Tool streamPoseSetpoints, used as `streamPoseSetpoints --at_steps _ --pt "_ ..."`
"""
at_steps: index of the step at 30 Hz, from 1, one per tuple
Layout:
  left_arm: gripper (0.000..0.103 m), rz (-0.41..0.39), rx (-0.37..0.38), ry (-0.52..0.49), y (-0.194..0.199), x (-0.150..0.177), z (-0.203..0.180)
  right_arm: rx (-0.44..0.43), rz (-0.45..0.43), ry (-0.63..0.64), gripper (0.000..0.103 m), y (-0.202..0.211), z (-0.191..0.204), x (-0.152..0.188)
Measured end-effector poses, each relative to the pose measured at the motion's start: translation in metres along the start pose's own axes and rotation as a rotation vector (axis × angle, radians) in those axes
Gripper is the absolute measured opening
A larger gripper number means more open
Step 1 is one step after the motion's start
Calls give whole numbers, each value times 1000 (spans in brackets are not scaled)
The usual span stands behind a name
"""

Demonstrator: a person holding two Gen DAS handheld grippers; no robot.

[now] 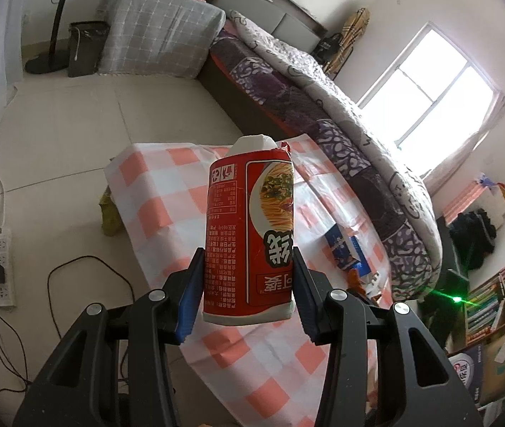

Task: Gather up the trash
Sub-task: 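Carry the orange peel over the bin and release it with the right tool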

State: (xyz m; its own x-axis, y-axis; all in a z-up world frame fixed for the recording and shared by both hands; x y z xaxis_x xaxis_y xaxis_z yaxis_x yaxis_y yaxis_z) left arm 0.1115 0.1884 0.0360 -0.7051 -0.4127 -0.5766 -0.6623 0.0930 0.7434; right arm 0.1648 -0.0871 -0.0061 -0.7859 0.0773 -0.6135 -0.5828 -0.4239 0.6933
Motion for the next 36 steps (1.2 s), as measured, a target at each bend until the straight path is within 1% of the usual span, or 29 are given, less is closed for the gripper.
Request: streamPoseSetpoints --at_steps 5,10,14,18,21,25,30,31,33,36 --pt "46 7 5 -17 -4 3 -13 -34 -37 32 17 25 0 -6" --pt "46 19 14 -32 -10 7 -25 -58 -79 22 17 54 -9 -7" --pt "46 42 38 -47 -16 13 -40 -65 -121 6 17 84 -27 -4" --pt "46 58 37 -91 -24 21 -62 -58 -149 -32 17 106 -55 3" --pt "46 71 34 -126 -31 30 -79 -23 -165 -63 17 120 -80 9" --pt "46 81 26 -177 -39 43 -102 20 -183 -154 17 140 -124 20" --pt "46 113 14 -254 -54 65 -129 112 -203 -258 17 165 -177 36" --pt "46 118 13 -262 -55 69 -133 144 -203 -288 17 170 -190 40" --pt "46 137 18 -283 -62 78 -143 194 -198 -337 18 177 -210 47" --pt "46 157 35 -302 -67 89 -155 238 -202 -438 20 186 -240 61"
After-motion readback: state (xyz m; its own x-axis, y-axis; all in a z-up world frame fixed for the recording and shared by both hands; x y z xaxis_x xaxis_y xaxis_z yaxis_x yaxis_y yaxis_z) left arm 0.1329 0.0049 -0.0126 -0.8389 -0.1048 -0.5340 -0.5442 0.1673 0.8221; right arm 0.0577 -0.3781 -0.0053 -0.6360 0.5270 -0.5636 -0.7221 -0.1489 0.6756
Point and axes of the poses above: each gripper's, at about its wrist camera, not at the fingertips, and y roughly against the way its jaws point, z to its left, x to its underside, the point moved 1 cm from there along -y, roughly the way its jaws point, and after that the axes turned 13 degrees about -x, right-handed, at the moved point
